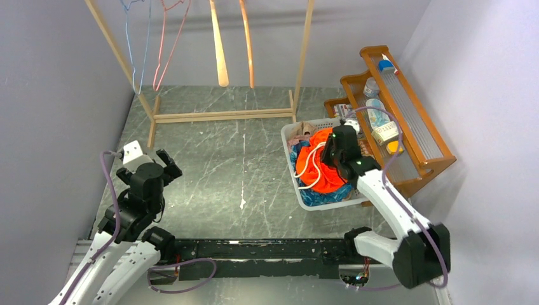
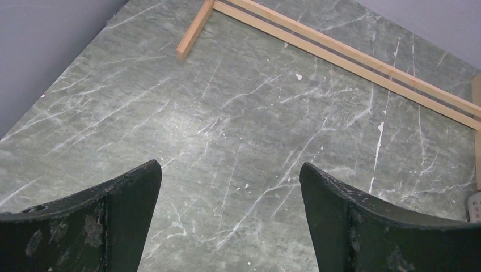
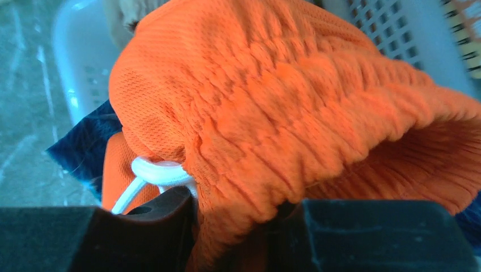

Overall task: Remove the shorts from the hanger
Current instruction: Place the shorts in the basket.

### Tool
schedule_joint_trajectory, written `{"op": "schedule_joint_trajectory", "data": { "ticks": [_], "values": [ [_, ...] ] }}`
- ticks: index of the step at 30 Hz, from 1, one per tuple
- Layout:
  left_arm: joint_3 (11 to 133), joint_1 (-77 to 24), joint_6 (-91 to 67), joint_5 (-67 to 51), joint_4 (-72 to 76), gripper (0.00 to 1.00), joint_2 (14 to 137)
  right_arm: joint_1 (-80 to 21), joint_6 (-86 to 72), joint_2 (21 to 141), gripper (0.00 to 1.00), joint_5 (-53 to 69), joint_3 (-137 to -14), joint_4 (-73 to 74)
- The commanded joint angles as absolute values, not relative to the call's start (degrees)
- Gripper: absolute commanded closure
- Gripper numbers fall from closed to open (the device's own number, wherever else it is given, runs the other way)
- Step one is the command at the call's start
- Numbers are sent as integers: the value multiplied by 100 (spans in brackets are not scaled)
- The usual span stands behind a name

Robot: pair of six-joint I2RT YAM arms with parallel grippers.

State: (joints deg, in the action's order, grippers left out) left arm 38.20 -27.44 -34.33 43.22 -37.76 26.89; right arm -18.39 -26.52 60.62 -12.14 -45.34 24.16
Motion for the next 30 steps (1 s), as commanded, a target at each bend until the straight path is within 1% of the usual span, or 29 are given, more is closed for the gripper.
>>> {"op": "schedule_joint_trajectory", "data": {
  "ticks": [1, 4, 10, 13, 17, 21, 22, 30],
  "values": [
    [3963, -2729, -3446, 4296, -3770, 5, 2633, -1861, -2667, 7270, 72, -486, -4281, 2450],
    [3959, -2728, -3460, 4295, -3774, 5, 2626, -1855, -2657, 7492, 65, -731, -4421, 2575],
    [3968, -2725, -3461, 4324, -3773, 5, 2628, -1855, -2377, 6924, 43, -1283, -5048, 2946],
    [3964, -2725, -3448, 4318, -3770, 5, 2640, -1860, -2259, 6825, 37, -1426, -5494, 3283],
    [3970, -2727, -3451, 4313, -3770, 5, 2638, -1855, -2141, 6687, 33, -1581, -6013, 3574],
    [3964, -2731, -3446, 4313, -3764, 5, 2628, -1855, -2065, 6499, 30, -1636, -6276, 3705],
    [3959, -2730, -3453, 4313, -3769, 5, 2620, -1855, -2058, 6469, 27, -1640, -6350, 3740],
    [3964, -2722, -3461, 4312, -3778, 5, 2593, -1855, -2015, 6194, 26, -1656, -6608, 3844]
  ]
}}
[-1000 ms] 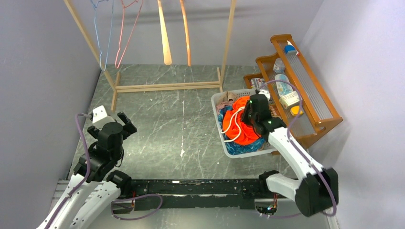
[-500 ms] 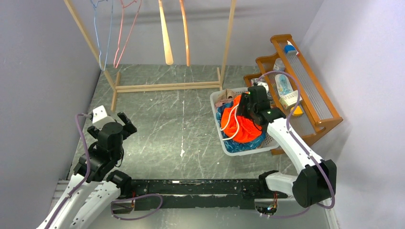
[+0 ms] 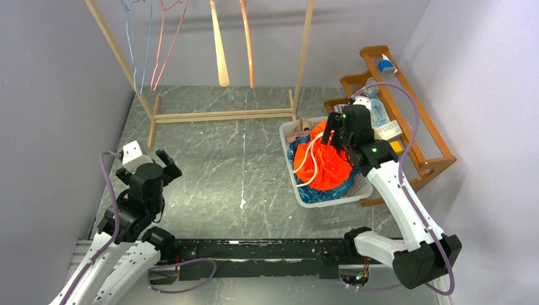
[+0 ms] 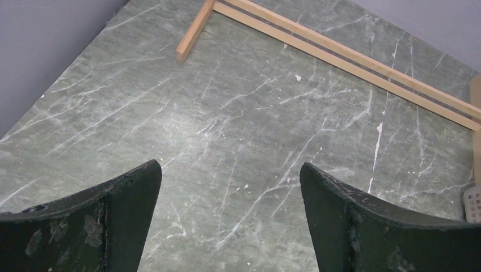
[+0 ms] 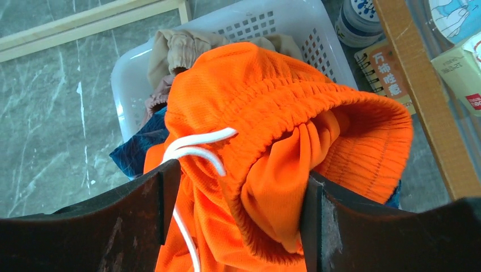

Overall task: Remove the shorts from the hanger
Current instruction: Place the shorts in the basket, then reset both arms

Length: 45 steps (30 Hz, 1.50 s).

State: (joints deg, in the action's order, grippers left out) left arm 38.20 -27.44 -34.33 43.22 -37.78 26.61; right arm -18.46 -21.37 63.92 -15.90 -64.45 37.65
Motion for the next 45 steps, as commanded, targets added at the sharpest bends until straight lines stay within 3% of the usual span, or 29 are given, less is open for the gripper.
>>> {"op": "schedule_joint_trajectory", "data": {
  "ticks": [1, 3, 12, 18, 21, 34, 45],
  "values": [
    [3963, -2724, -3456, 4311, -3771, 5, 2591, -1855, -2005, 6142, 26, -1640, -6543, 3747],
    [3972, -2725, -3454, 4307, -3774, 5, 2599, -1856, -1962, 6112, 31, -1569, -6370, 3559],
    [3972, -2728, -3457, 4295, -3783, 5, 2583, -1855, -2175, 7051, 71, -686, -5418, 2846],
    [3980, -2728, -3510, 4327, -3837, 5, 2549, -1863, -2367, 7881, 76, -292, -4845, 2601],
    [3964, -2722, -3487, 4322, -3810, 5, 2514, -1863, -2324, 7710, 72, -372, -4823, 2646],
    [3914, -2725, -3506, 4369, -3751, 2, 2754, -1865, -1882, 6595, 26, -603, -6415, 3380],
    [3840, -2725, -3557, 4599, -3371, 2, 3315, -1864, -1463, 6495, 21, -881, -7268, 3154]
  ]
}}
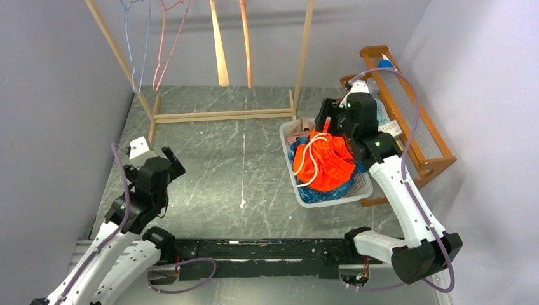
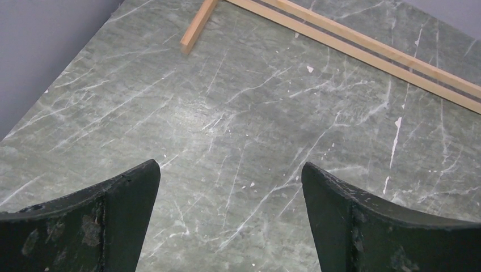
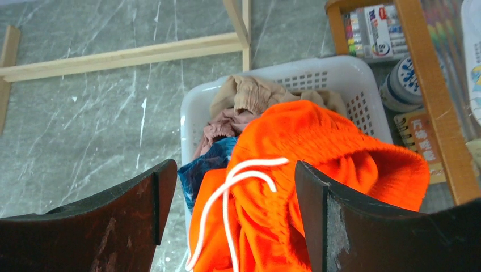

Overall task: Remove the shorts from the hanger
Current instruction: Reset both arms

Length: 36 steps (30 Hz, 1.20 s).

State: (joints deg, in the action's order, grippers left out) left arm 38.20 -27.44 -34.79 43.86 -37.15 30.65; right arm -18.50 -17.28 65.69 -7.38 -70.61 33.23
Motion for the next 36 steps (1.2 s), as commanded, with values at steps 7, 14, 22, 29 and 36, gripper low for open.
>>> {"op": "schedule_joint_trajectory", "data": {
  "ticks": [7, 14, 22, 29, 36],
  "values": [
    [3746, -1621, -3623, 3489, -2671, 3, 4474, -1859, -1209, 6445, 21, -1102, -7210, 2507],
    [4244, 1529, -3297, 926, -2359, 3, 5228, -1858, -1248, 6610, 13, -1892, -7237, 2328],
    [5601, 1791, -2770, 1567, -3191, 3, 4813, -1861, -1346, 6892, 0, -2142, -7626, 2259],
    [6458, 1793, -2266, 2082, -3542, 3, 4355, -1856, -1215, 6964, 0, -2028, -7779, 2073],
    [7314, 1792, -1755, 2001, -3813, 3, 4499, -1864, -1420, 7014, 0, -2118, -7855, 2109]
  ]
}}
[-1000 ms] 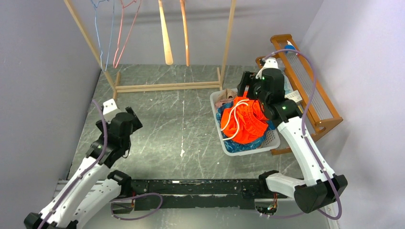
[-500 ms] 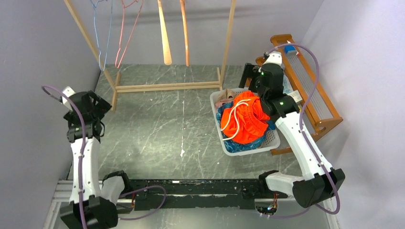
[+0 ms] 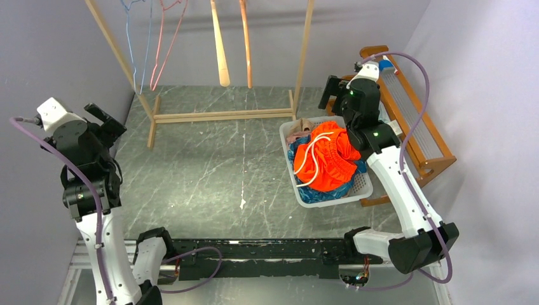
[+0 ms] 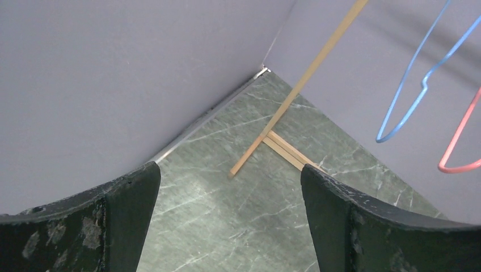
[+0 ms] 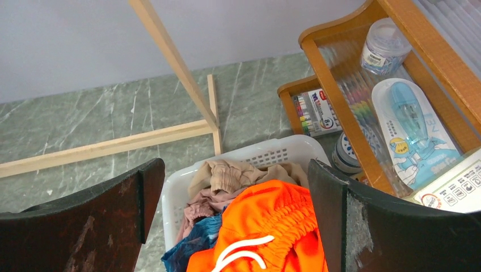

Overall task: Remove the shorts from the hanger
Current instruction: Reset both arms

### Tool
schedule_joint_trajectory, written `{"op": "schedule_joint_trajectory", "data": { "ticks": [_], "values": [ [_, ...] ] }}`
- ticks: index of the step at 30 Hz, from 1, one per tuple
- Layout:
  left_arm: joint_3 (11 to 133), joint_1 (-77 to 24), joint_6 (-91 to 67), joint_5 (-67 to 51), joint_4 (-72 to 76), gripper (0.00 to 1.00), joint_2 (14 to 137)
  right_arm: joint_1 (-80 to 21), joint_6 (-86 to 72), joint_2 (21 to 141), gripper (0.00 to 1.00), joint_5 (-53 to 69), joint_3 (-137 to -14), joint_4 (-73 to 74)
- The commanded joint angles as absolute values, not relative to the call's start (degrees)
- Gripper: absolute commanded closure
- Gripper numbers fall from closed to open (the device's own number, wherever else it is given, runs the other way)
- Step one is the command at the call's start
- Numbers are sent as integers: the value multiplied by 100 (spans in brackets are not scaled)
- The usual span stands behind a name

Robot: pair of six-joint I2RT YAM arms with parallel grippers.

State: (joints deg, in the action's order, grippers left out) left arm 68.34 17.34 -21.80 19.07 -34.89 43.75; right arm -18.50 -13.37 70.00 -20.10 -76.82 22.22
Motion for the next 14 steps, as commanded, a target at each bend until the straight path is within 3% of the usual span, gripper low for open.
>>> {"op": "schedule_joint_trajectory", "data": {
  "ticks": [1, 14],
  "values": [
    [7404, 1787, -1722, 2030, -3825, 3, 4522, -1863, -1368, 7017, 0, -2103, -7876, 2129],
    [7484, 1787, -1648, 1906, -3867, 3, 4492, -1868, -1261, 6984, 0, -2629, -7925, 2093]
  ]
}}
